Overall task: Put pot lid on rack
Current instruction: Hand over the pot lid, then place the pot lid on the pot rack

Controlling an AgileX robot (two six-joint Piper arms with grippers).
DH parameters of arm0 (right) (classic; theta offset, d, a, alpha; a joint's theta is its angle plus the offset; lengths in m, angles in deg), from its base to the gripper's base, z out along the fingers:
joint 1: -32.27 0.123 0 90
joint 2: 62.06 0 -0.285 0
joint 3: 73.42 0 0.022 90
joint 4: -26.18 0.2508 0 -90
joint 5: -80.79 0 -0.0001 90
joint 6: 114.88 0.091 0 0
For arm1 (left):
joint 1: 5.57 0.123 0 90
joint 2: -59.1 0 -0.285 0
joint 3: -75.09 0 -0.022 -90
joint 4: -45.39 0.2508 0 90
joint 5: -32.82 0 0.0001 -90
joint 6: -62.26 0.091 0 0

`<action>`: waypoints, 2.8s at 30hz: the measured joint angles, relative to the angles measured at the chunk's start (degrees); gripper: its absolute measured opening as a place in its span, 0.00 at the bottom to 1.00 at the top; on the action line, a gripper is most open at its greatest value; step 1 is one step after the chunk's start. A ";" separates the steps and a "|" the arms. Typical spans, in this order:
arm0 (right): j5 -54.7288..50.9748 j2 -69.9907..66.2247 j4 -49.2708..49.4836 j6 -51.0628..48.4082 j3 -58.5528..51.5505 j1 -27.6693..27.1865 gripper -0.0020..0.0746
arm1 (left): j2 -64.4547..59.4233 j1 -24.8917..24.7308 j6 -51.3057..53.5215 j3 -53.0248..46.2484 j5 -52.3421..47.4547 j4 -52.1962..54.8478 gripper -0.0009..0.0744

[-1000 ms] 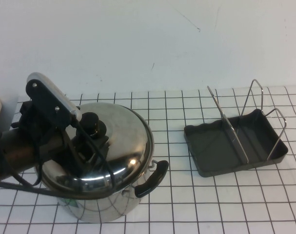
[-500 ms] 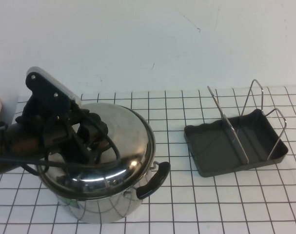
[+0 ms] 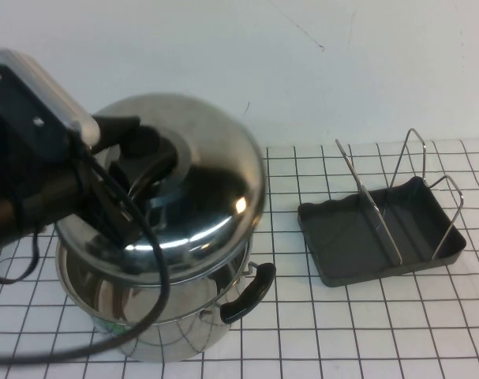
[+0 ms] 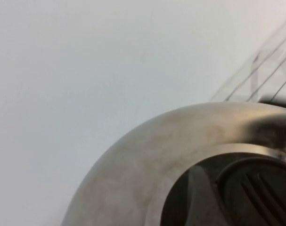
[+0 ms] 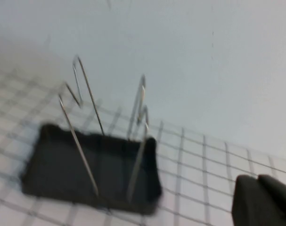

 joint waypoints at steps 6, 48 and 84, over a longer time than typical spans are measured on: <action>1.44 0.00 33.23 -0.97 4.82 0.00 0.02 | 5.16 0.00 -9.07 4.59 -19.05 1.07 0.45; -29.09 -15.38 79.37 2.97 8.08 0.00 0.83 | 5.98 0.00 -13.19 7.94 -43.27 3.59 0.45; -37.15 -38.78 79.26 -11.68 17.65 4.52 0.83 | 5.27 0.00 -4.98 7.94 -39.29 3.59 0.45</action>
